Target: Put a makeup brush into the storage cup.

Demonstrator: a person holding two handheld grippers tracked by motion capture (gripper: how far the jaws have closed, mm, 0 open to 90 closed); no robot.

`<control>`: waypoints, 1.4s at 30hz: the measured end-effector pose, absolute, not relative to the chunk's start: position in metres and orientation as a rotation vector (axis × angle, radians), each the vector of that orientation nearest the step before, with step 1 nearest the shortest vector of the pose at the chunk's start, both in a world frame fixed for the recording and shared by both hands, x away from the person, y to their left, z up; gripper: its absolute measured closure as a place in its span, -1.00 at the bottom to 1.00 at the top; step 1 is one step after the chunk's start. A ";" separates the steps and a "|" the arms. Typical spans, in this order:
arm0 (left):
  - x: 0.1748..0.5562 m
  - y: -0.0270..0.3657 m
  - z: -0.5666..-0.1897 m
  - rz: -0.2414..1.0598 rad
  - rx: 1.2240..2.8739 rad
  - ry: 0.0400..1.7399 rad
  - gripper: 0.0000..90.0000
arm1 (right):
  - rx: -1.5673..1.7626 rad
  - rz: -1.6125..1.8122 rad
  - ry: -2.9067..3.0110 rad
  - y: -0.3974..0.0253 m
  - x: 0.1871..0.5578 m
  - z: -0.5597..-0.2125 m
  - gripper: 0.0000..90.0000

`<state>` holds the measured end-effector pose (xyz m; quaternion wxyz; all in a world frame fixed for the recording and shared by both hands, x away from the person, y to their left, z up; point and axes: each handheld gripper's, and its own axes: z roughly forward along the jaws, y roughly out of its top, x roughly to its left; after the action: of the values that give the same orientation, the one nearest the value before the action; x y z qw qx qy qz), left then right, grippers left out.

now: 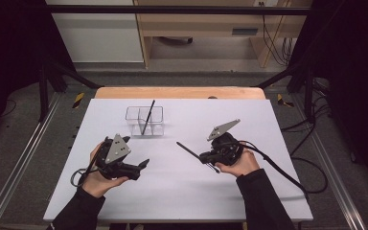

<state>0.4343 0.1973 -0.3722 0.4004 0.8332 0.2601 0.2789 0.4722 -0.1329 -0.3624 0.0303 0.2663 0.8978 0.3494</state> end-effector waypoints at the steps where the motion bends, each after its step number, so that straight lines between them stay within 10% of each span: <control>1: 0.435 0.196 -0.371 0.719 2.108 0.642 -0.86 | 0.813 1.072 2.773 -0.132 0.472 -0.362 0.88; 42: 0.428 0.144 -0.367 0.819 2.321 0.303 -0.81 | 0.754 1.046 2.923 -0.107 0.477 -0.365 0.88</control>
<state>0.4277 0.1445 -0.3671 0.3249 0.8852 0.1154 0.3124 0.4770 -0.1069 -0.3652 -0.0268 0.2359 0.9146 0.3273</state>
